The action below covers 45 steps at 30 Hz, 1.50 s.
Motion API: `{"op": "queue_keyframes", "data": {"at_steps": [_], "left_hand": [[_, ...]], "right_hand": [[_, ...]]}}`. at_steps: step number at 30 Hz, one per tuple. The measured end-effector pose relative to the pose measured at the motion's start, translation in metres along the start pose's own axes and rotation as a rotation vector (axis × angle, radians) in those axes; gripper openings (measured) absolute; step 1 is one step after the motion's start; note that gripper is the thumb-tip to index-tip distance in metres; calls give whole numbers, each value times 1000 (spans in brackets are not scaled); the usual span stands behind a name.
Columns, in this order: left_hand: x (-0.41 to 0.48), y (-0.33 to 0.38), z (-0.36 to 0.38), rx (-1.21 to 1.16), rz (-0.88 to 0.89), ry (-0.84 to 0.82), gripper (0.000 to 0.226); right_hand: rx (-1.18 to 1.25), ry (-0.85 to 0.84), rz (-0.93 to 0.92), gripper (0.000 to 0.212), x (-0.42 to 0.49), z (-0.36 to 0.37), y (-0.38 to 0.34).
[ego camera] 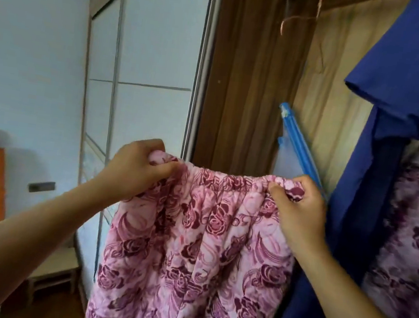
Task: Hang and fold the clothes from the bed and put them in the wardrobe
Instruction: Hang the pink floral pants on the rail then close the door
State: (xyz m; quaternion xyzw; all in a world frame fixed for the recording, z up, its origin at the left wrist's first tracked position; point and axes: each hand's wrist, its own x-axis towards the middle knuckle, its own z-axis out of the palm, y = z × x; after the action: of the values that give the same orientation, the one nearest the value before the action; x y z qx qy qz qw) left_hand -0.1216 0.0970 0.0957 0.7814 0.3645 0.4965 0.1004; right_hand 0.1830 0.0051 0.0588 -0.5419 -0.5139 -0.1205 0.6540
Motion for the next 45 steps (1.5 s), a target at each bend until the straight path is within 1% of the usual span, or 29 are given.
{"op": "queue_keyframes", "data": {"at_steps": [7,10,15,18,20,23,26,29,31,32,33,35,38,39,40,42,45], "left_hand": [[65,34,48,-7,124,-24,35],[95,41,80,-63,146,-58,34],[150,53,132,-192,265,-116,42],[185,60,161,-244,316,-156,39],[207,63,178,-274,339,-176,36],[237,63,205,-281,339,-211,31],[260,64,234,-253,327,-253,38],[282,70,252,-175,314,-259,40],[300,75,256,-105,294,-270,37],[309,77,257,-92,281,-273,35],[317,80,257,-97,270,-265,35],[328,83,258,-140,243,-227,39],[330,81,264,-181,172,-150,41],[327,76,268,-169,134,-136,43],[323,71,272,-144,99,-140,44],[310,56,283,-105,52,-201,43],[281,33,303,-91,3,-344,33]], "right_hand": [[-164,120,42,38,38,-41,6],[-264,166,55,37,53,-59,16],[-447,292,64,38,80,-82,31],[-519,370,63,36,101,-86,34],[-600,392,72,34,116,-85,36],[-707,395,84,37,136,-85,43],[-836,395,130,39,148,-84,50],[-959,316,297,42,169,-83,55],[-979,205,454,46,190,-82,53],[-980,163,505,50,202,-82,51],[-975,159,518,54,213,-80,49],[-947,218,482,56,231,-75,48],[-845,301,429,41,238,-62,57],[-825,294,409,43,234,-58,63],[-823,274,386,48,227,-55,70],[-825,222,355,58,207,-49,86],[-836,123,358,64,173,-42,116]]}}
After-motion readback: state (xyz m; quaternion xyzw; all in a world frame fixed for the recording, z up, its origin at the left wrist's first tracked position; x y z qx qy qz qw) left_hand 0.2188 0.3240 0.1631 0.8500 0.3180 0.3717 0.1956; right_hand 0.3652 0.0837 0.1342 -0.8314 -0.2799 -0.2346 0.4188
